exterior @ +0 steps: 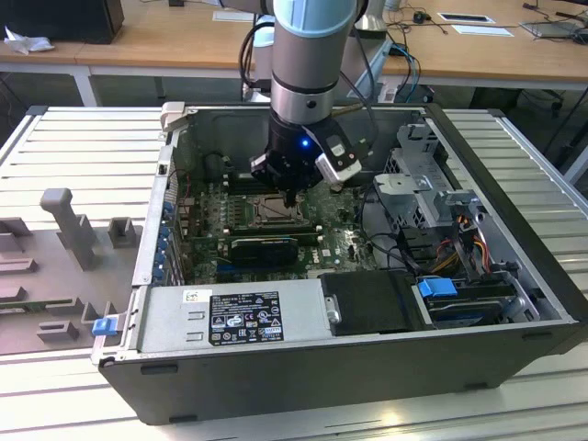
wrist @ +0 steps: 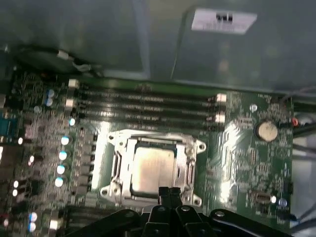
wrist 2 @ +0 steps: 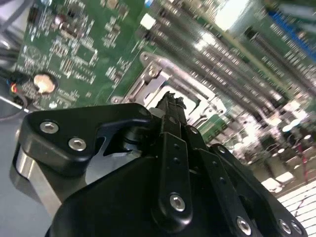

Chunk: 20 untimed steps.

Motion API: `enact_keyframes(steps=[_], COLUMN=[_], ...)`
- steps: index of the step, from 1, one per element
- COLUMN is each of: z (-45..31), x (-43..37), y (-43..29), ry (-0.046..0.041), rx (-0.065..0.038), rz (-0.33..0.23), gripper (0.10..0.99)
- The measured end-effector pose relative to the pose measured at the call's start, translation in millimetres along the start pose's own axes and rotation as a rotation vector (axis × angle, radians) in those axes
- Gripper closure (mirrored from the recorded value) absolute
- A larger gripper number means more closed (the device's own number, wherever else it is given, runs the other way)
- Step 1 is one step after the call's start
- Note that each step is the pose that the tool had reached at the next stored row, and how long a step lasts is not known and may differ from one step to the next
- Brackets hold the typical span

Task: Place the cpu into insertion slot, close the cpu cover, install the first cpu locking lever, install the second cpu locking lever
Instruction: 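Install the second cpu locking lever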

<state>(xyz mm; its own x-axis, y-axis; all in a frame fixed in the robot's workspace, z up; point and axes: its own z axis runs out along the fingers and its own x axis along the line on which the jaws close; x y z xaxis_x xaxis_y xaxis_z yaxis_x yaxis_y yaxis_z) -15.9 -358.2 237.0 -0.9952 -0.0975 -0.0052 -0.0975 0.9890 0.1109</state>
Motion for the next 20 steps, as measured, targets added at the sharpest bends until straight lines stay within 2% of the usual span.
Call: enact_keyframes(steps=[3,7,9,10,11,15,16,17,20], z=[-0.9,-1.5,-1.1,-1.1,-1.1,-0.8,-0.6,0.0,0.9], x=[0.8,1.7,3.4,4.6,5.7,14.3,22.9,27.8,31.1], y=[-8.6,-17.3,-17.5,-17.5,-17.6,-18.8,-18.2,-18.0,-18.4], ry=[0.0090,0.0105,0.0104,0.0100,0.0090,0.0087,0.0088,0.0085,0.0087], rx=[-0.001,-0.001,-0.002,-0.006,-0.017,-0.018,-0.018,-0.019,-0.018], rz=[0.002,0.002,0.003,0.003,0.003,0.003,0.003,0.003,0.003], gripper=[0.980,0.980,0.980,0.980,0.980,0.980,0.980,0.980,0.980])
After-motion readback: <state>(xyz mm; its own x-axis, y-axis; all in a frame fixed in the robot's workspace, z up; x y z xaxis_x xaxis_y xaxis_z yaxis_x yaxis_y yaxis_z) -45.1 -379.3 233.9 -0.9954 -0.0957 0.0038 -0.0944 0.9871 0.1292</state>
